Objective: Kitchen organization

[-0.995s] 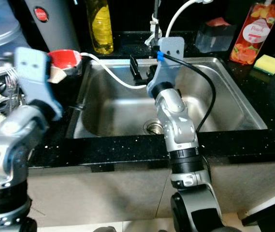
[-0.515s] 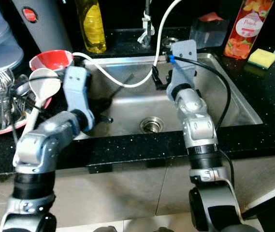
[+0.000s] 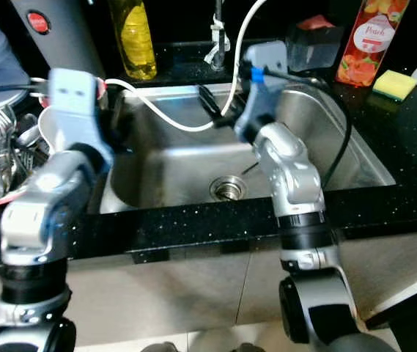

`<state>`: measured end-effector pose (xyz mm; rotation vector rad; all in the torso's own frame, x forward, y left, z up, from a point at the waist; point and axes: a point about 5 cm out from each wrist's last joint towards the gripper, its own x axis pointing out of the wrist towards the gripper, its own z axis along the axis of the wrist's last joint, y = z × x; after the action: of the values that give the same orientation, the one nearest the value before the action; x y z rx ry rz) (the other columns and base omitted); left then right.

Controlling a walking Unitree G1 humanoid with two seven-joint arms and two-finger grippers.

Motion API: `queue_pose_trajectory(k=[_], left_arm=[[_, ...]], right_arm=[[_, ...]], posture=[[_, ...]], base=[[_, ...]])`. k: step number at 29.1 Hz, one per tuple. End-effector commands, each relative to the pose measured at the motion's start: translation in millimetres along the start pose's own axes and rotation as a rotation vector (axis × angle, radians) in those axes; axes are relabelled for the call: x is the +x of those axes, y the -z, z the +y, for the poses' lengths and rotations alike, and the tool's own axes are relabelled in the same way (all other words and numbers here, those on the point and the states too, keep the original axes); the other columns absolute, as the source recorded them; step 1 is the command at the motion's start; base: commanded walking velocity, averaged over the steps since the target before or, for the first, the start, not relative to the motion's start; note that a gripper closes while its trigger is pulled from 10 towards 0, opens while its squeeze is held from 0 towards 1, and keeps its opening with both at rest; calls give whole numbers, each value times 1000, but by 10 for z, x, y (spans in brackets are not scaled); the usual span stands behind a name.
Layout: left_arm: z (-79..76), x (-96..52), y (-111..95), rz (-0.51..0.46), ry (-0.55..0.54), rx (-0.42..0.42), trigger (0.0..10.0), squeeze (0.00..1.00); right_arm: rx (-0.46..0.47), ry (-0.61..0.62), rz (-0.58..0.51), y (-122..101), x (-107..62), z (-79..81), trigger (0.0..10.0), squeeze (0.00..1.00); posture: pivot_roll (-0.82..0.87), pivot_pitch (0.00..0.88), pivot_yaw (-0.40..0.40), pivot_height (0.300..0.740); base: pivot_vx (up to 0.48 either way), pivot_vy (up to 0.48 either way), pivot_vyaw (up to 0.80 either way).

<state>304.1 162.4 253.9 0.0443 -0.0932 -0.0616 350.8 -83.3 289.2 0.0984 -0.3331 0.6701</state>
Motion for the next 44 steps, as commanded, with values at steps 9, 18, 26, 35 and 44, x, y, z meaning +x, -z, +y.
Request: queue_pose_trajectory(k=[9, 18, 26, 35, 44], left_arm=[[366, -181, 24, 52, -363, 60, 10000, 0], [673, -299, 22, 78, -524, 93, 10000, 0], [814, -256, 142, 160, -509, 25, 10000, 0], [1156, -347, 322, 263, -571, -89, 10000, 0], [1146, -343, 386, 298, -532, -114, 10000, 0]], right_arm=[[35, -288, -1, -14, 37, 394, 10000, 0], [79, -299, -14, -21, 6, 413, 10000, 0], [114, -325, 7, -1, 32, 537, 10000, 0], [179, -397, -20, -46, -3, 712, 10000, 0], [178, -393, -1, -28, -9, 727, 10000, 0]], posture=[[204, 8, -20, 740], [202, 15, -10, 740], [196, 27, -3, 740], [189, 38, 1, 740], [194, 39, -4, 740]], base=[[0, 0, 0], [0, 0, 0], [0, 0, 0], [0, 0, 0], [0, 0, 0]])
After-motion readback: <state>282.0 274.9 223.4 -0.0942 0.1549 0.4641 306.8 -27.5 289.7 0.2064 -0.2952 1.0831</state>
